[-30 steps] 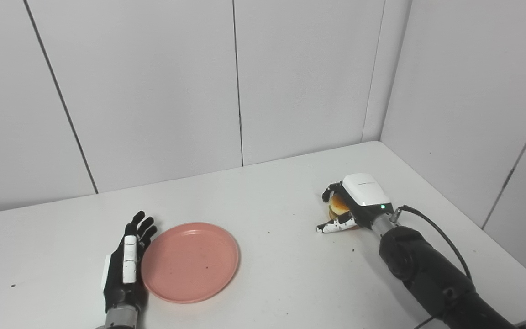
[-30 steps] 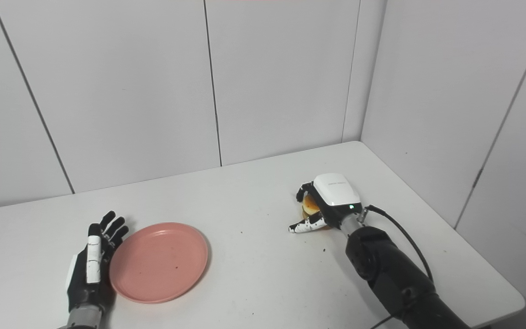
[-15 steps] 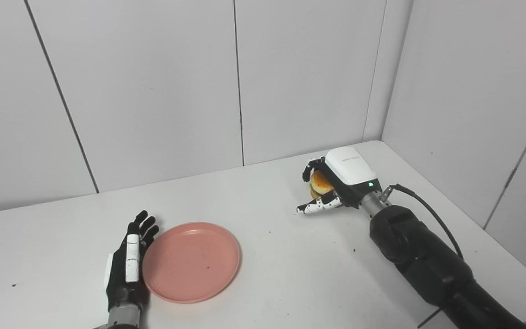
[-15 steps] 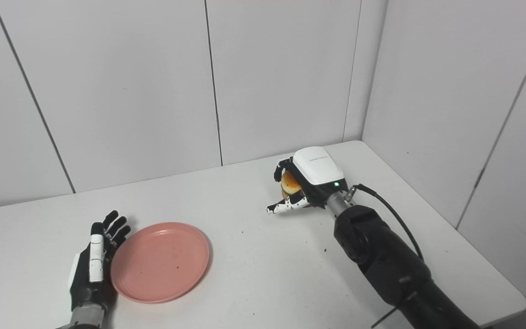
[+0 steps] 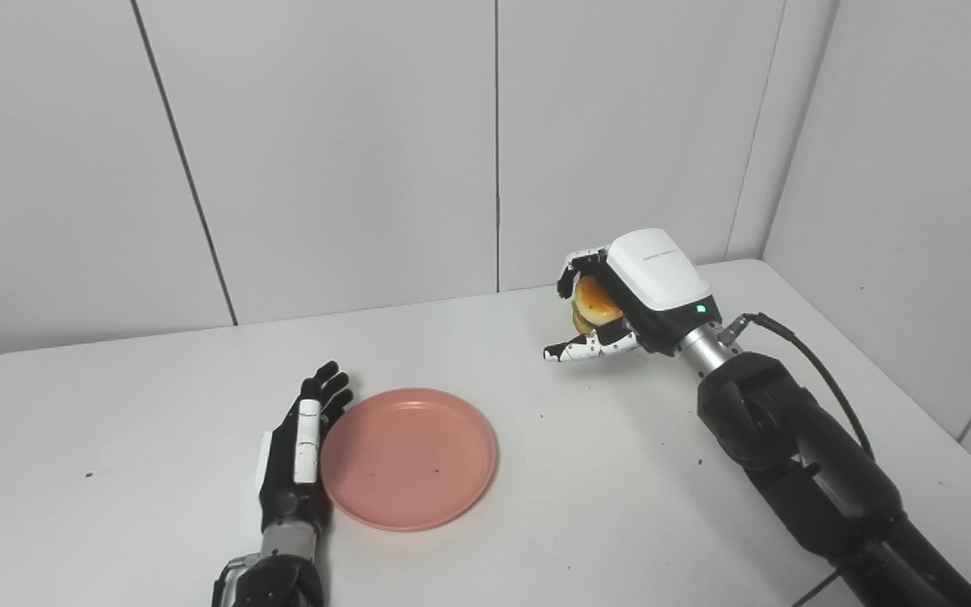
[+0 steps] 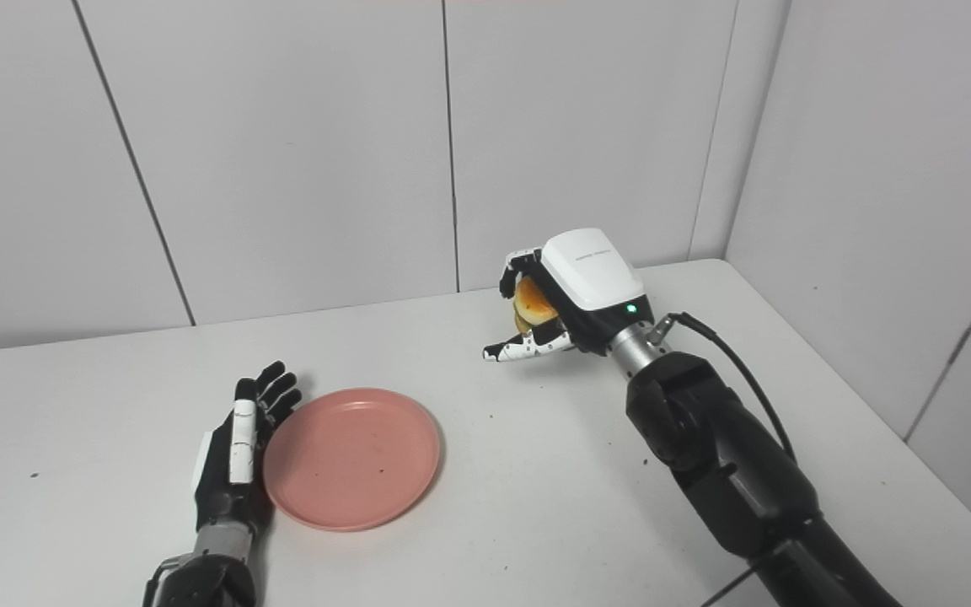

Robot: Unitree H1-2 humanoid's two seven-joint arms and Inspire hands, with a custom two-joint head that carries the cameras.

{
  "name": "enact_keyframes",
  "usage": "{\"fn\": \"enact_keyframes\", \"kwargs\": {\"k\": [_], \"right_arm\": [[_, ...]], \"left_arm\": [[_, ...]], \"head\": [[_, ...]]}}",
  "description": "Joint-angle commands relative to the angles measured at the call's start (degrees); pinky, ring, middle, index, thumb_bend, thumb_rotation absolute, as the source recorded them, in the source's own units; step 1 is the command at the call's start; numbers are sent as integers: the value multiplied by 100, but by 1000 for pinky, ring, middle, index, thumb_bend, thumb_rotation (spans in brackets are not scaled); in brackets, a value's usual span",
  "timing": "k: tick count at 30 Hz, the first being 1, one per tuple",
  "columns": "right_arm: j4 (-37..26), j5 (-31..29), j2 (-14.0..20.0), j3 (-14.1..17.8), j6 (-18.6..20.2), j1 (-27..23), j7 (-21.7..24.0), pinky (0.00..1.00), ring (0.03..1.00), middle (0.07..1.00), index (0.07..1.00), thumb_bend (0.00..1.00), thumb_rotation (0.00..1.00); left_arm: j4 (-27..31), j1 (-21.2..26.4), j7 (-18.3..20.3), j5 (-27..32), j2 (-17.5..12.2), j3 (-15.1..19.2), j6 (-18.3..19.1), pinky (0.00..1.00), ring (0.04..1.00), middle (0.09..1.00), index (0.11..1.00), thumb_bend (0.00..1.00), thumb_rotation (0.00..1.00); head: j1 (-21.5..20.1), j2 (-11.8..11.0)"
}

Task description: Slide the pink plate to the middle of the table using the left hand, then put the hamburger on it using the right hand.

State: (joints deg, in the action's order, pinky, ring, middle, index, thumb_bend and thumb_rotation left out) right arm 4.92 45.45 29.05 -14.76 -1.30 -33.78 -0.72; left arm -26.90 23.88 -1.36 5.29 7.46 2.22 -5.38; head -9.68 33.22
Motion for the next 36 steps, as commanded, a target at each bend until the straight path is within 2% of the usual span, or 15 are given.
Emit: {"fn": "enact_keyframes", "kwargs": {"k": [1, 4, 9, 14, 21, 28, 36], "right_arm": [[-242, -37, -104, 7, -211, -326, -5, 294, 355, 419, 452, 681, 432], [-355, -16, -262, -63, -126, -371, 157, 296, 358, 425, 457, 690, 411], [-298, -1, -571, -191, -243, -454, 188, 288, 351, 426, 452, 699, 372], [-220, 136, -755, -348, -200, -517, 288, 301, 364, 433, 465, 698, 453], [144, 29, -1016, -475, -430, -650, 228, 278, 342, 421, 454, 707, 440], [503, -17, -1211, -559, -554, -795, 192, 346, 369, 424, 460, 696, 452], [860, 22, -1471, -627, -599, -917, 94, 311, 378, 439, 464, 695, 498]], "left_arm": [[-121, -14, -81, -25, 79, -19, 182, 836, 851, 846, 802, 829, 932], [-53, -29, -107, -21, 136, -24, 224, 852, 853, 849, 805, 822, 926], [-93, -29, -151, -64, 205, -59, 166, 889, 853, 845, 773, 836, 915], [-228, -12, -233, -204, 248, -102, 78, 901, 855, 840, 779, 841, 928], [-330, 10, -264, -175, 308, -71, -15, 907, 863, 846, 775, 845, 913], [-370, 16, -375, -276, 343, -107, -14, 886, 855, 849, 776, 832, 929], [-498, 69, -457, -287, 444, -72, -51, 903, 853, 843, 785, 836, 924]], "head": [[7, 2], [131, 67], [249, 104], [387, 113], [688, 122], [1026, 181], [1206, 205]]}}
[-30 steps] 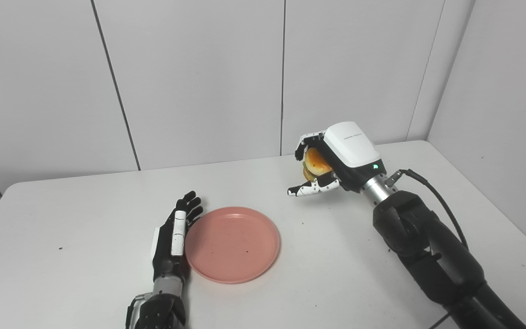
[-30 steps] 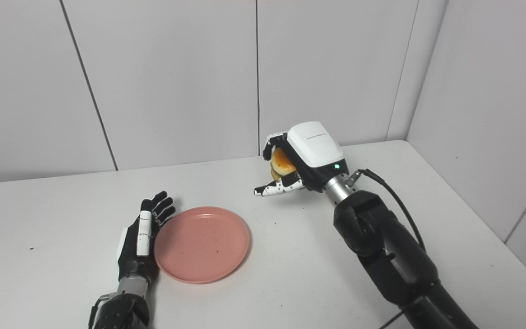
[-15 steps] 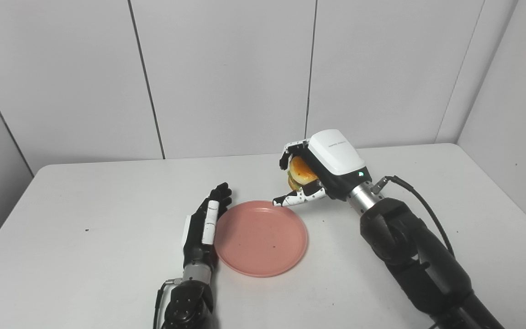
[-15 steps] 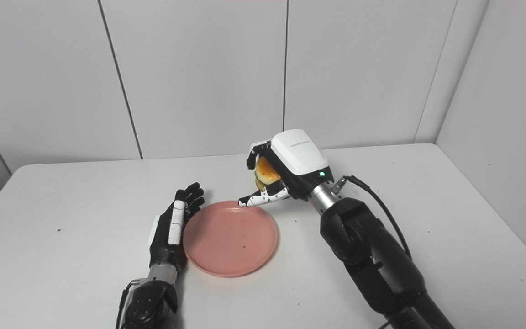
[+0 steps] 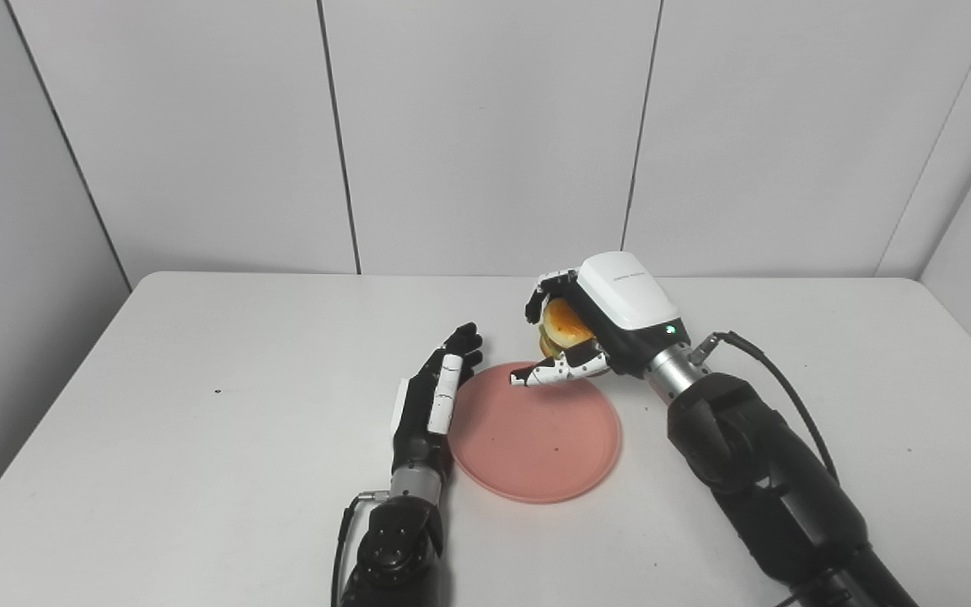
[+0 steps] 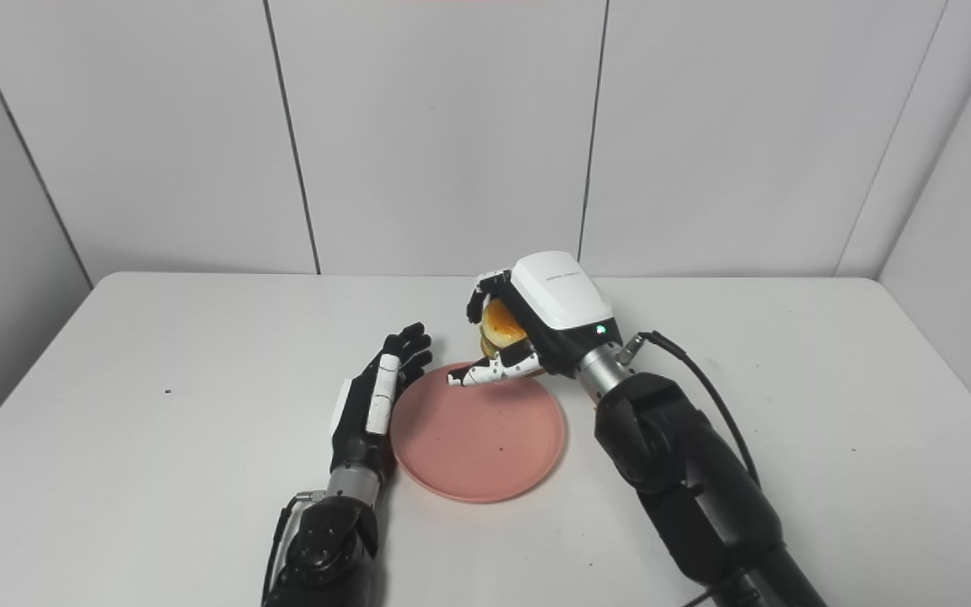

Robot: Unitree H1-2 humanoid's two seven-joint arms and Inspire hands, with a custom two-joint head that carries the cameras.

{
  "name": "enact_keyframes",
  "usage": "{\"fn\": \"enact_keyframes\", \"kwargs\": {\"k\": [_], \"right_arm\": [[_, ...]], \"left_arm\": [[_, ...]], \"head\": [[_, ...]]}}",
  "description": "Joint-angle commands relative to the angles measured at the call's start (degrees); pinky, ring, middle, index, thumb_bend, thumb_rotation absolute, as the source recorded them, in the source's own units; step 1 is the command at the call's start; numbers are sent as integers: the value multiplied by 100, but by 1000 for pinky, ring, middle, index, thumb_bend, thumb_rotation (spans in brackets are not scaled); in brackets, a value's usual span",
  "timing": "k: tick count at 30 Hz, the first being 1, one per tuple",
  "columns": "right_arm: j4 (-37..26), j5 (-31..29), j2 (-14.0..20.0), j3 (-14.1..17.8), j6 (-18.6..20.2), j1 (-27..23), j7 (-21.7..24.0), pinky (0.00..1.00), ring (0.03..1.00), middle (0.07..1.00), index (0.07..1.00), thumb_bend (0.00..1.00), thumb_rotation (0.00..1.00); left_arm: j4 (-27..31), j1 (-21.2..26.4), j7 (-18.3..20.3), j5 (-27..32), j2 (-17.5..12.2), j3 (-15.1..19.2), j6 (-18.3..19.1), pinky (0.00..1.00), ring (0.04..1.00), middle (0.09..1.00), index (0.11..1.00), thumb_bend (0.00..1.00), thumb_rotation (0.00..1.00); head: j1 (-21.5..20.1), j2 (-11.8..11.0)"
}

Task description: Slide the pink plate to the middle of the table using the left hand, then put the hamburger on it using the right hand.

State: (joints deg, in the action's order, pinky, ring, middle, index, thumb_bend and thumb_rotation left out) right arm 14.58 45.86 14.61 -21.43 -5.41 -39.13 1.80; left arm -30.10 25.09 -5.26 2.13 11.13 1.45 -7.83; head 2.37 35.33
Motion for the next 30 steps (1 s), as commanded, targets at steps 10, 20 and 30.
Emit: {"fn": "enact_keyframes", "kwargs": {"k": [10, 20, 30], "right_arm": [[9, -61, -169, -45, -265, -301, -270, 319, 373, 433, 462, 684, 521], [-56, -79, -208, -185, -255, -139, -173, 315, 361, 421, 447, 671, 522], [-16, -65, -137, -269, -301, 0, -163, 325, 371, 430, 459, 674, 485]], "left_arm": [[-205, -34, -135, -73, 101, -41, 173, 864, 843, 837, 769, 829, 939], [-229, -28, -68, -44, 66, -26, 133, 872, 851, 850, 784, 828, 945], [-258, -12, 11, 17, 51, -5, 121, 877, 852, 856, 785, 831, 936]], "head": [[62, 3], [8, -3], [-43, -2]]}}
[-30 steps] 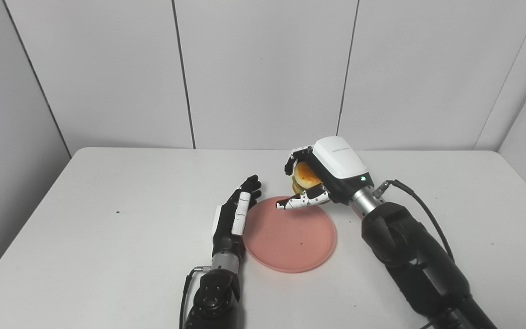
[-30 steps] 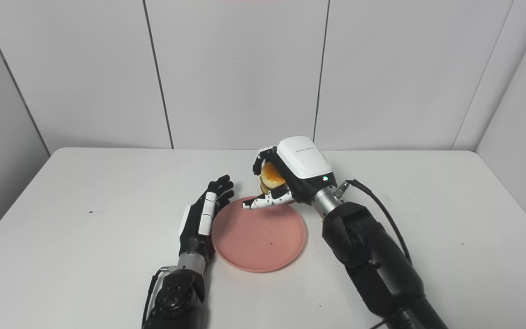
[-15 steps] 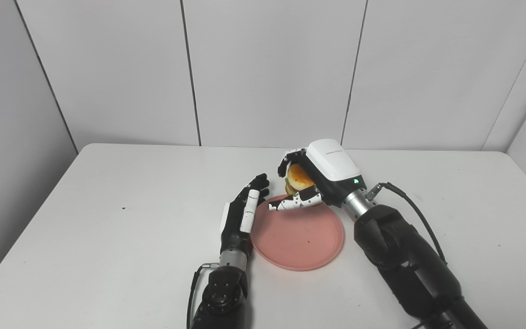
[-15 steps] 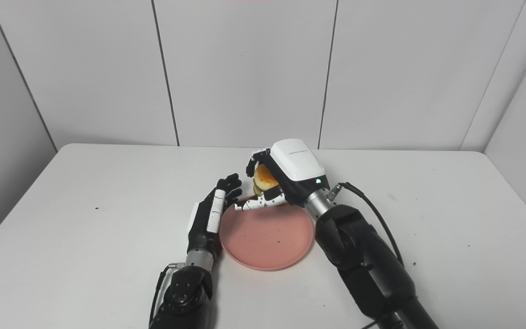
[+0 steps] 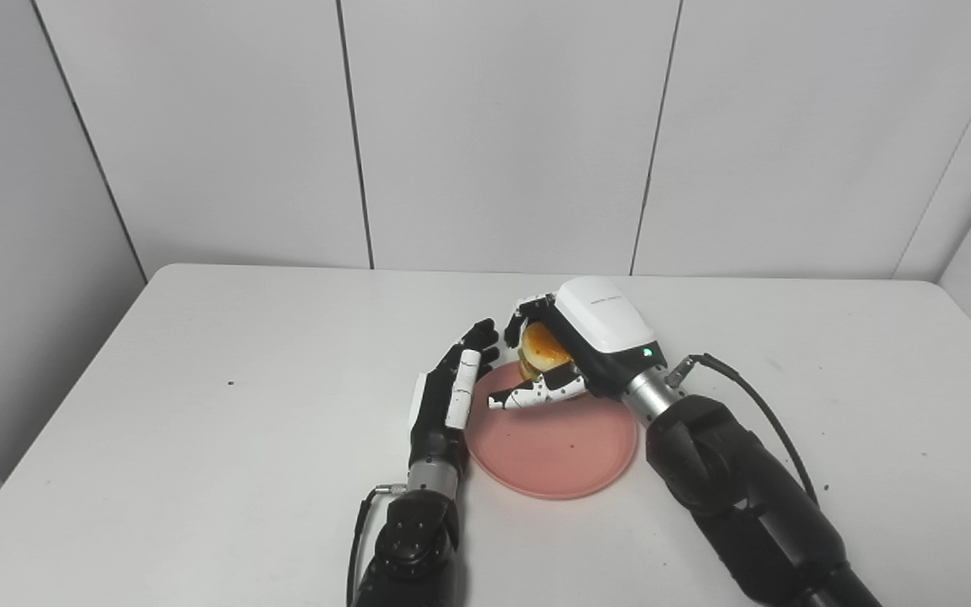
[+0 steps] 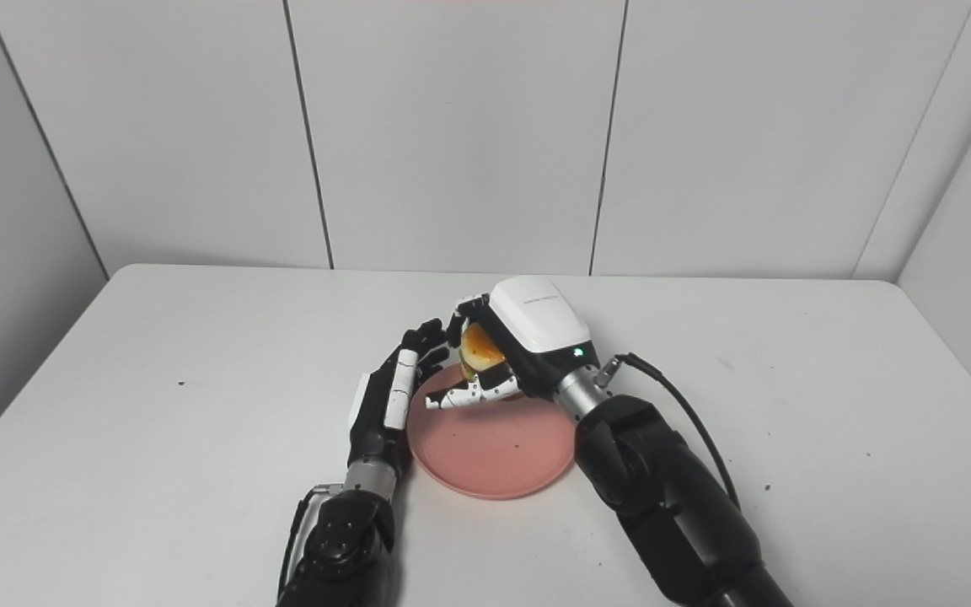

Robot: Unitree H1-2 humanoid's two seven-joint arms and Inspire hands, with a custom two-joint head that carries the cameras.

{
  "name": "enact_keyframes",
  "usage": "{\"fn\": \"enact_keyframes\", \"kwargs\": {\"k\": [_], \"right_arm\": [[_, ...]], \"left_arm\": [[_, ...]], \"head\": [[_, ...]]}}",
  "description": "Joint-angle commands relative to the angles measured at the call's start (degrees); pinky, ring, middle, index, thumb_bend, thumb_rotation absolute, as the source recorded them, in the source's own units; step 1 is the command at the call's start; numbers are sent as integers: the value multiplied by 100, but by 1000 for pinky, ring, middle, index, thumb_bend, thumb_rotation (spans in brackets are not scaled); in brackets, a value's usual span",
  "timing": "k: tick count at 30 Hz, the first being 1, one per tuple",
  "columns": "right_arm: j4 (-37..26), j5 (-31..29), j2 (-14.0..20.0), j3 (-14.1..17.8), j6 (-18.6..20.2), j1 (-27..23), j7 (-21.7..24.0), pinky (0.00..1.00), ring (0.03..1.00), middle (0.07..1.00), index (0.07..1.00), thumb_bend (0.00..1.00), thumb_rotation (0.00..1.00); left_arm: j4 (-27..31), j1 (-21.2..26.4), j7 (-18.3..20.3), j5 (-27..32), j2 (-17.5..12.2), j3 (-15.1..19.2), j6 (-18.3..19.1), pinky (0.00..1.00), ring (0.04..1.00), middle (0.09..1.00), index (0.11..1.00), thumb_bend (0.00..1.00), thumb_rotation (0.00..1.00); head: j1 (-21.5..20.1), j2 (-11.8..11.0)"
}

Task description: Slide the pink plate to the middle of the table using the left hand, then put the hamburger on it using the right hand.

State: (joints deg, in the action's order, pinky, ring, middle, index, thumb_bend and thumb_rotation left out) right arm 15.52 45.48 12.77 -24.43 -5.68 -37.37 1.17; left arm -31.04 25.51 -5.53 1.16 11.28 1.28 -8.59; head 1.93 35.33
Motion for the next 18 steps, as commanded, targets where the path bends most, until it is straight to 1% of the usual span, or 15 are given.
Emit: {"fn": "enact_keyframes", "kwargs": {"k": [1, 5, 8, 12, 18], "right_arm": [[-101, -18, 58, 19, -286, -168, -112, 324, 372, 431, 461, 671, 475], [-39, 25, 87, -18, -302, -141, -142, 328, 382, 441, 476, 666, 480], [67, 48, 95, -32, -316, -119, -191, 329, 387, 444, 480, 672, 476], [326, -39, 77, -15, -385, -123, -233, 303, 369, 432, 466, 677, 459], [562, -29, 59, -59, -369, -117, -224, 326, 387, 442, 465, 672, 431]], "left_arm": [[-160, -60, 48, 111, 35, 9, 191, 880, 851, 856, 785, 829, 936], [-155, -66, 92, 140, 37, 25, 133, 882, 852, 857, 789, 818, 929], [-122, -75, 108, 145, 39, 36, 163, 880, 853, 854, 790, 821, 926], [-98, -74, 121, 139, 41, 37, 202, 893, 854, 858, 795, 815, 925], [-125, -59, 119, 110, 29, 15, 173, 873, 847, 866, 796, 806, 929]], "head": [[-3, 1], [-33, 4], [-45, 5], [-44, 3], [-39, 2]]}}
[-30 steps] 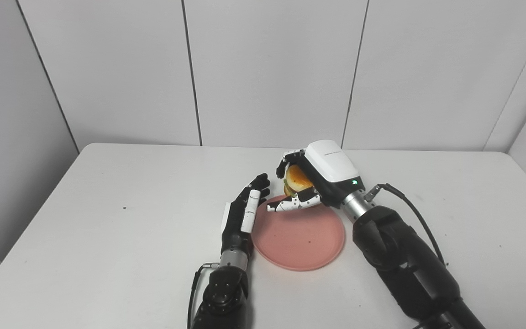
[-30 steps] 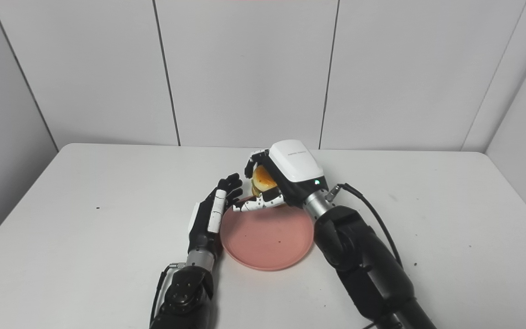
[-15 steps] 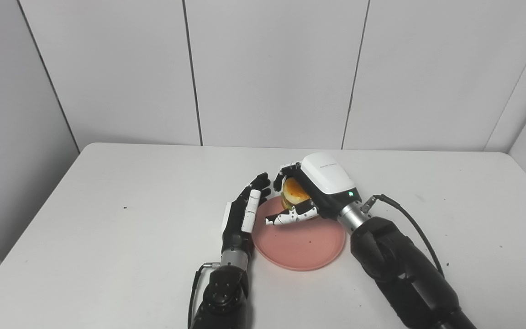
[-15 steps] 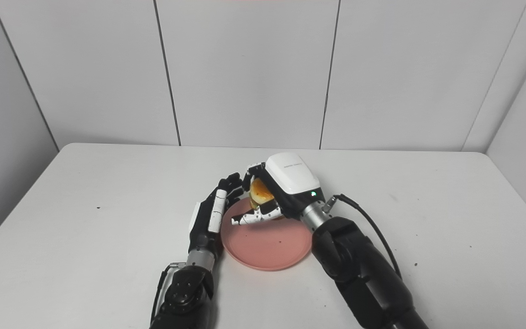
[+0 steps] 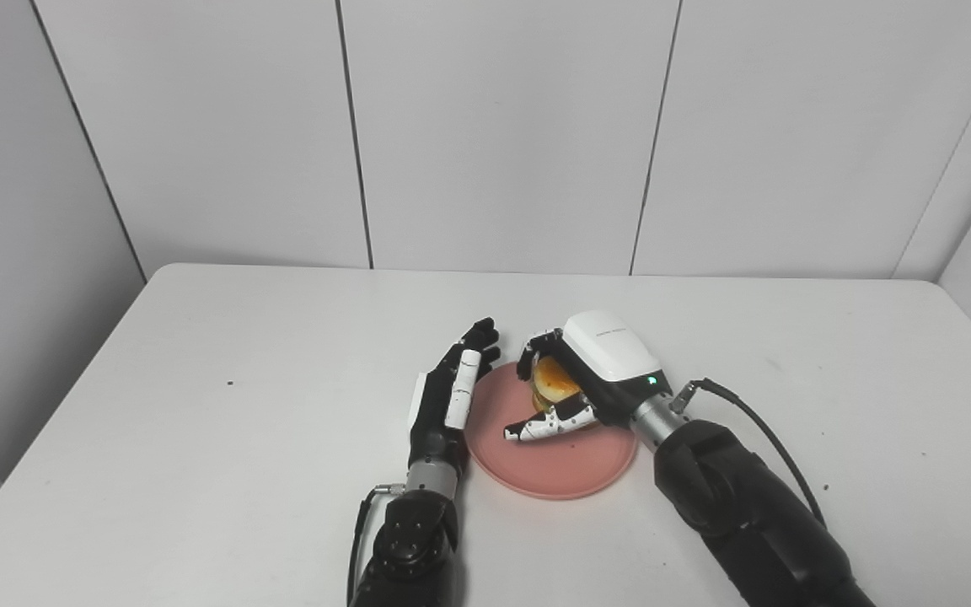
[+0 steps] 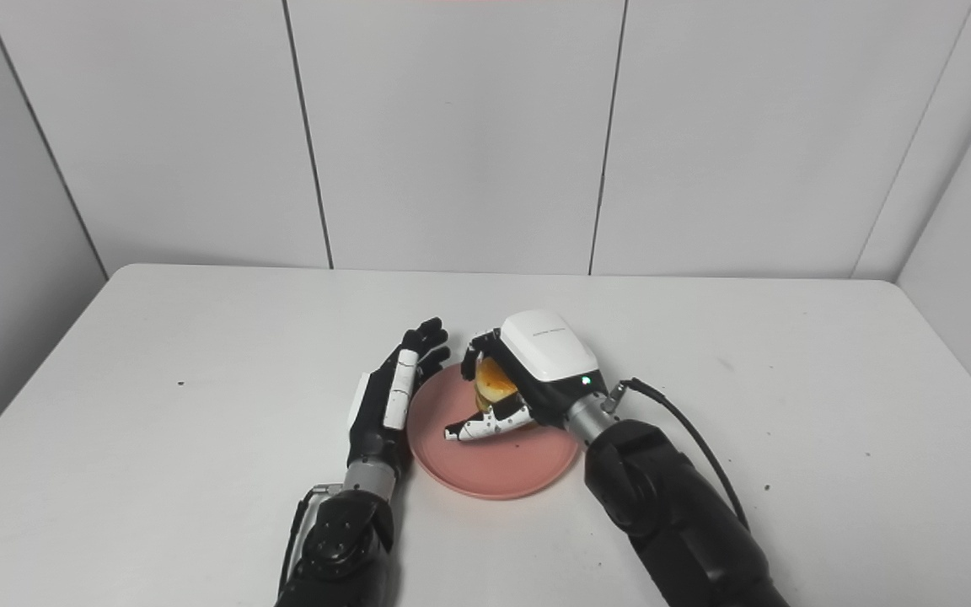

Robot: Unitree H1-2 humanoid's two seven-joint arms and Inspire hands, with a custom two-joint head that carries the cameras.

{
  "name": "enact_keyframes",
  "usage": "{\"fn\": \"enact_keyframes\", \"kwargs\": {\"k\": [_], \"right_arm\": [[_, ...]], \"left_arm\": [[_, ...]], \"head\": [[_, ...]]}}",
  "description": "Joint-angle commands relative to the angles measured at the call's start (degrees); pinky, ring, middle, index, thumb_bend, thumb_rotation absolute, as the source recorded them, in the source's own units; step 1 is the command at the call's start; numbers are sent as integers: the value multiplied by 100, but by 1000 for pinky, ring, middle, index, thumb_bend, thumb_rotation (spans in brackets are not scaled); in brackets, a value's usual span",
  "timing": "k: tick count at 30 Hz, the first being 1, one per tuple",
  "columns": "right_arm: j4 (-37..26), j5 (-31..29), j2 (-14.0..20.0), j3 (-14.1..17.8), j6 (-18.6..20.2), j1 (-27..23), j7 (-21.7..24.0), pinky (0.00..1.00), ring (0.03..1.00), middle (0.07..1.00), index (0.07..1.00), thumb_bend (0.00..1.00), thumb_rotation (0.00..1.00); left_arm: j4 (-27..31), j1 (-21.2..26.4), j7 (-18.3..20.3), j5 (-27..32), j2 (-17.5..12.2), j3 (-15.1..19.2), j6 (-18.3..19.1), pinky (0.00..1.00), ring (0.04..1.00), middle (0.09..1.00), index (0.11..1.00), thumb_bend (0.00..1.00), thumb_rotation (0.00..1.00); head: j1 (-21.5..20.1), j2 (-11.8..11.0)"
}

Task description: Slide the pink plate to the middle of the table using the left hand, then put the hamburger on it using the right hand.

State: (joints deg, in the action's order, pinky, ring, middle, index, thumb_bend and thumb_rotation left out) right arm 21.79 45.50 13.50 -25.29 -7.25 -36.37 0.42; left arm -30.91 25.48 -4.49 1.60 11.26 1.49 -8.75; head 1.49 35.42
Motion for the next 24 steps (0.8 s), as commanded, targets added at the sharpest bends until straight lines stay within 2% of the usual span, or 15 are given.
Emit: {"fn": "enact_keyframes", "kwargs": {"k": [1, 6, 13, 17, 24], "right_arm": [[-42, -24, -11, 15, -213, -218, -146, 334, 391, 443, 468, 670, 423], [15, 15, -32, -31, -113, -240, -103, 349, 402, 451, 479, 663, 430], [65, 48, -65, -32, -34, -242, -119, 333, 403, 462, 498, 662, 447], [108, 108, -124, -25, 2, -192, -262, 327, 406, 469, 506, 671, 454], [213, 235, -144, -79, -154, -142, -561, 349, 431, 510, 542, 670, 462]], "left_arm": [[-136, -55, 20, 80, 34, 0, 190, 880, 848, 868, 795, 806, 927], [-73, -78, -10, 28, 46, -25, 258, 889, 846, 870, 796, 807, 935], [-164, -58, 25, 75, 43, -20, 159, 901, 855, 872, 804, 800, 929], [-199, -47, 9, 50, 25, -20, 131, 892, 853, 870, 800, 808, 930], [-197, -57, 49, 102, 18, 6, 112, 902, 863, 873, 800, 808, 926]], "head": [[5, -7], [-5, -1], [22, -5], [25, -3], [14, 18]]}}
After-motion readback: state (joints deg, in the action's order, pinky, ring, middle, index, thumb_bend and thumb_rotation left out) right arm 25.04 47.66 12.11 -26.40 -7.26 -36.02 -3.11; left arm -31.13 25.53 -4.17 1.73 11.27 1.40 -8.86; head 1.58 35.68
